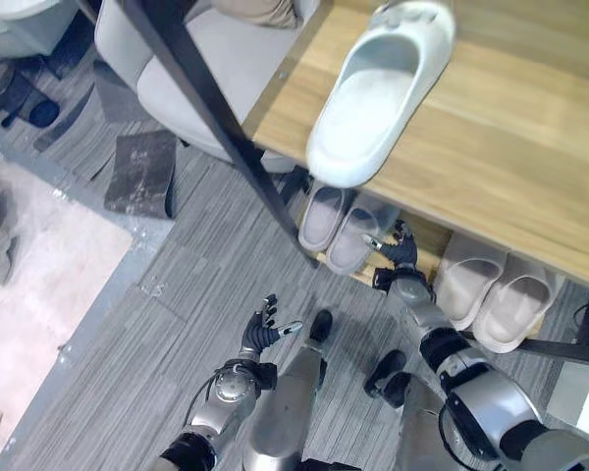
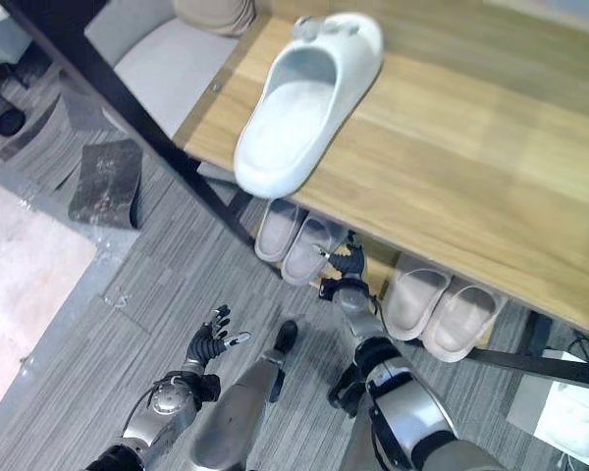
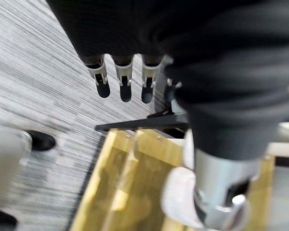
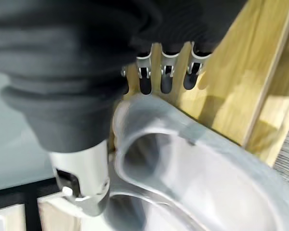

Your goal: Arrange the slippers neatly on the shoe rack.

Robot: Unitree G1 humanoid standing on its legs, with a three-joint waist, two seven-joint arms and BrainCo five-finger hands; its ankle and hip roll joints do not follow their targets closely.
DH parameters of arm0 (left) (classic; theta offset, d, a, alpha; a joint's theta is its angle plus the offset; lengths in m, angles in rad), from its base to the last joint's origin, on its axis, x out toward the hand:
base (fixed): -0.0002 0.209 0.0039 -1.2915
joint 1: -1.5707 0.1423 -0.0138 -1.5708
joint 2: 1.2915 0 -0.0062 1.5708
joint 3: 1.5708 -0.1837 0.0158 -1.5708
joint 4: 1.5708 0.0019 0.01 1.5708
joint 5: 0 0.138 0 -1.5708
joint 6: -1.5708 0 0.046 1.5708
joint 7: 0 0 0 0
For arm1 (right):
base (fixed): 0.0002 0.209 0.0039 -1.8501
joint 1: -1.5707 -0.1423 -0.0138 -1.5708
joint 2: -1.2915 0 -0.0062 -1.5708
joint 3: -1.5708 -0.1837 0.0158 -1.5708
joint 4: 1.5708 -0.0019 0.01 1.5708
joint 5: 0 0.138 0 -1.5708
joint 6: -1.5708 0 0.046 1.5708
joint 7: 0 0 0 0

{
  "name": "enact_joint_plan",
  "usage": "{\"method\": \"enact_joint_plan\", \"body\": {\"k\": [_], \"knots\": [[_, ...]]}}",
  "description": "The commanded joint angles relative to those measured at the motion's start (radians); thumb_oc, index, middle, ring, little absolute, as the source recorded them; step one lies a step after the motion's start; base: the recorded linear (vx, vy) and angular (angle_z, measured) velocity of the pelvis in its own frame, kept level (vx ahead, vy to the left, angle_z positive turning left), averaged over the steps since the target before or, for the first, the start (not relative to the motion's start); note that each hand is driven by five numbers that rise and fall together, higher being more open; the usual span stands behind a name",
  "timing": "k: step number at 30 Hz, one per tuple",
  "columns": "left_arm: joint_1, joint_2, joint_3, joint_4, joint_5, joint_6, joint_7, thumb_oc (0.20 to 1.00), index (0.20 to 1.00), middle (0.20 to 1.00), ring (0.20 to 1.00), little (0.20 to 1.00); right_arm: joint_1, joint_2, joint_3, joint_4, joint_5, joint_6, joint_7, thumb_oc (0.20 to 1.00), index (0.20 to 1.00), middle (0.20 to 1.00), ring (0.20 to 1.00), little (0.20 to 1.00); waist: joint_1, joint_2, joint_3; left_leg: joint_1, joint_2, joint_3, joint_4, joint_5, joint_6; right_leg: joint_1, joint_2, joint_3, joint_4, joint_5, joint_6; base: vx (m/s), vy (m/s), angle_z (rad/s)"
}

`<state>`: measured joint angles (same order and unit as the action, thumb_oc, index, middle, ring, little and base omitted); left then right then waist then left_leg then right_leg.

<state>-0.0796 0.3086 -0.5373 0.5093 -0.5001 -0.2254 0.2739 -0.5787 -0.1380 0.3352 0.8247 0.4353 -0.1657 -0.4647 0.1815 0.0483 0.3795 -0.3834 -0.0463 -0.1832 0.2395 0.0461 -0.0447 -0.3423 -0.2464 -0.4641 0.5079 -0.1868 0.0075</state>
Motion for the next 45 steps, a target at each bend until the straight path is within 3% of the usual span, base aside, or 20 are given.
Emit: {"method": "enact_joint_plan", "body": {"k": [1, 2, 5, 6, 12, 17, 21, 24, 30, 35, 37, 42, 45], "knots": [[-0.002, 0.007, 0.012, -0.028, -0.018, -0.017, -0.010, 1.000, 1.000, 1.000, 1.000, 1.000, -0.032, -0.009, 0.012, -0.084, -0.035, -0.033, 0.039, 1.000, 1.000, 1.000, 1.000, 1.000, 0.002, -0.026, 0.002, 0.024, -0.014, 0.029, 0.043, -0.095, 0.014, 0.084, 0.002, 0.011, -0.206, 0.126, 0.107, 0.17, -0.037, -0.13], [0.027, 0.006, 0.042, -0.031, -0.010, -0.009, -0.048, 1.000, 1.000, 1.000, 1.000, 1.000, 0.136, -0.041, 0.043, -0.201, 0.010, -0.050, 0.161, 1.000, 1.000, 1.000, 1.000, 1.000, -0.011, -0.040, -0.040, 0.091, -0.006, 0.030, -0.030, -0.077, 0.007, 0.158, 0.019, 0.000, -0.281, 0.145, 0.118, 0.17, -0.037, -0.12], [0.037, 0.009, 0.051, -0.035, -0.006, -0.007, -0.058, 1.000, 1.000, 1.000, 1.000, 1.000, 0.176, -0.056, 0.038, -0.224, 0.025, -0.054, 0.187, 1.000, 1.000, 1.000, 1.000, 1.000, -0.015, -0.042, -0.053, 0.113, -0.004, 0.031, -0.052, -0.070, 0.006, 0.179, 0.024, -0.007, -0.302, 0.149, 0.121, 0.15, -0.032, -0.03], [0.064, 0.015, 0.078, -0.035, 0.006, -0.004, -0.090, 1.000, 1.000, 1.000, 1.000, 1.000, 0.261, -0.097, 0.031, -0.270, 0.029, -0.055, 0.247, 1.000, 1.000, 1.000, 1.000, 1.000, -0.021, -0.049, -0.084, 0.160, 0.002, 0.037, -0.102, -0.056, 0.005, 0.217, 0.035, -0.013, -0.343, 0.159, 0.127, 0.17, -0.039, -0.06], [0.099, 0.016, 0.122, -0.019, 0.038, 0.009, -0.140, 1.000, 1.000, 1.000, 1.000, 1.000, 0.474, -0.149, 0.001, -0.358, 0.089, -0.039, 0.381, 1.000, 1.000, 1.000, 1.000, 1.000, -0.046, -0.056, -0.164, 0.261, 0.021, 0.060, -0.237, -0.012, -0.001, 0.299, 0.068, -0.022, -0.458, 0.188, 0.140, 0.15, -0.032, -0.11], [0.114, 0.023, 0.135, -0.031, 0.063, 0.015, -0.191, 1.000, 1.000, 1.000, 1.000, 1.000, 0.600, -0.190, 0.025, -0.445, 0.140, -0.014, 0.505, 1.000, 1.000, 1.000, 1.000, 1.000, -0.063, -0.052, -0.216, 0.315, 0.032, 0.080, -0.312, 0.014, -0.010, 0.339, 0.084, -0.019, -0.520, 0.211, 0.148, 0.08, -0.015, -0.15], [0.113, 0.034, 0.101, -0.068, 0.109, 0.015, -0.251, 1.000, 1.000, 1.000, 1.000, 1.000, 0.684, -0.295, 0.097, -0.554, 0.086, 0.013, 0.642, 1.000, 1.000, 1.000, 1.000, 1.000, -0.085, -0.056, -0.250, 0.324, 0.033, 0.097, -0.327, 0.020, -0.025, 0.363, 0.098, -0.014, -0.571, 0.227, 0.150, 0.04, -0.027, -0.02], [0.098, 0.036, 0.074, -0.078, 0.130, 0.019, -0.273, 1.000, 1.000, 1.000, 1.000, 1.000, 0.698, -0.348, 0.119, -0.587, -0.005, 0.015, 0.660, 1.000, 1.000, 1.000, 1.000, 1.000, -0.096, -0.059, -0.262, 0.322, 0.035, 0.103, -0.327, 0.018, -0.029, 0.366, 0.103, -0.009, -0.590, 0.234, 0.150, 0.00, -0.009, -0.01], [0.046, 0.052, -0.018, -0.096, 0.254, 0.037, -0.308, 1.000, 1.000, 1.000, 1.000, 1.000, 0.751, -0.365, 0.095, -0.592, -0.025, 0.033, 0.678, 1.000, 1.000, 1.000, 1.000, 1.000, -0.121, -0.057, -0.277, 0.337, 0.041, 0.127, -0.327, 0.006, -0.026, 0.365, 0.110, 0.023, -0.595, 0.231, 0.153, 0.02, -0.004, -0.11], [-0.126, 0.085, -0.209, -0.177, 0.480, 0.026, -0.358, 1.000, 1.000, 1.000, 1.000, 1.000, 0.733, -0.313, -0.016, -0.386, -0.069, 0.032, 0.575, 1.000, 1.000, 1.000, 1.000, 1.000, -0.175, -0.042, -0.286, 0.362, 0.044, 0.145, -0.327, -0.016, -0.024, 0.381, 0.114, 0.050, -0.595, 0.221, 0.153, 0.02, 0.012, -0.18], [-0.154, 0.088, -0.215, -0.190, 0.487, 0.021, -0.350, 1.000, 1.000, 1.000, 1.000, 1.000, 0.722, -0.310, -0.027, -0.357, -0.084, 0.027, 0.568, 1.000, 1.000, 1.000, 1.000, 1.000, -0.180, -0.041, -0.287, 0.360, 0.042, 0.144, -0.327, -0.013, -0.022, 0.378, 0.112, 0.049, -0.595, 0.224, 0.153, 0.01, 0.013, -0.11], [-0.319, 0.170, -0.301, -0.458, 0.512, -0.009, -0.447, 1.000, 1.000, 1.000, 1.000, 1.000, 0.731, -0.326, -0.049, -0.266, -0.158, 0.027, 0.575, 1.000, 1.000, 1.000, 1.000, 1.000, -0.198, -0.032, -0.290, 0.369, 0.037, 0.146, -0.327, -0.020, -0.020, 0.386, 0.109, 0.048, -0.595, 0.224, 0.156, 0.01, 0.006, -0.11], [-0.348, 0.186, -0.299, -0.515, 0.494, -0.007, -0.462, 1.000, 1.000, 1.000, 1.000, 1.000, 0.746, -0.329, -0.045, -0.262, -0.173, 0.030, 0.589, 1.000, 1.000, 1.000, 1.000, 1.000, -0.201, -0.031, -0.290, 0.369, 0.036, 0.146, -0.327, -0.020, -0.019, 0.386, 0.107, 0.047, -0.595, 0.225, 0.156, 0.00, 0.003, -0.02]]}}
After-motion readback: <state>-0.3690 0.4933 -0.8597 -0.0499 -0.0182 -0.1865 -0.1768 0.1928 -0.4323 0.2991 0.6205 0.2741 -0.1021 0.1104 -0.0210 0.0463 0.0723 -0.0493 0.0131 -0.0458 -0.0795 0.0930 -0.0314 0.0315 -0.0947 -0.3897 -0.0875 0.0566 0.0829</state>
